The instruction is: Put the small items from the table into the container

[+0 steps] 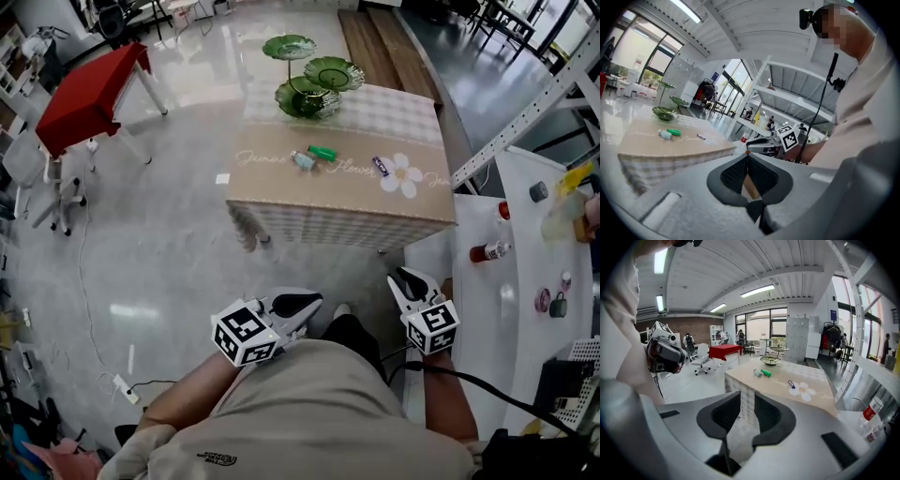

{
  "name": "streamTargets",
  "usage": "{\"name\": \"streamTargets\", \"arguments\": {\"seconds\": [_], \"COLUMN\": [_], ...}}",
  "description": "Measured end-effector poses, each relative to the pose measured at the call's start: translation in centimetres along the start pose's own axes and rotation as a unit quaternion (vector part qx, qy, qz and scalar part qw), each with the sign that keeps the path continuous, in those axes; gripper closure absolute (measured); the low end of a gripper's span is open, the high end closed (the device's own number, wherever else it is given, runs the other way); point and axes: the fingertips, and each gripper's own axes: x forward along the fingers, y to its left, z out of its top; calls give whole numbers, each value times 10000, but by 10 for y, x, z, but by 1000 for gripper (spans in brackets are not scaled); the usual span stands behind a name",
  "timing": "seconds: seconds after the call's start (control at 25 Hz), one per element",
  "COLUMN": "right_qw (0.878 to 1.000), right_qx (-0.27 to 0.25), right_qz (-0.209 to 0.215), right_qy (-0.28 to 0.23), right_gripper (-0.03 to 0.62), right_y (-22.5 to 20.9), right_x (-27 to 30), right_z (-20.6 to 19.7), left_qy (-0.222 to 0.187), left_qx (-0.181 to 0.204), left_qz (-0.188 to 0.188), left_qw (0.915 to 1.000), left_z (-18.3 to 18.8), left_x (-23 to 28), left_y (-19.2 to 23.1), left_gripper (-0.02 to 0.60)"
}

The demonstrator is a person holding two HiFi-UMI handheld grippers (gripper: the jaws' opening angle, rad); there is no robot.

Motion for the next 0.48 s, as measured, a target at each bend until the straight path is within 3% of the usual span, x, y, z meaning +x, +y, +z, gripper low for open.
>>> {"name": "streamTargets", "arguments": {"seconds": [0.28, 0.48], "right_qw": [9997, 9996], "right_qx": [-208, -38], "right_qz": [-72, -106], "right_qy": [111, 258], "right_gripper": [491, 483], "right_y": [-63, -127], "right_x": [85, 155], "right_z": [26, 29], "left_qy": [-196, -218], "left_qx": [15, 73], "left_qz": [463, 950], "left_qw": [9987, 9952], "left_z": [19, 53], "left_x": [-16, -4], "left_y": [54, 101], "left_gripper": [574, 574]}}
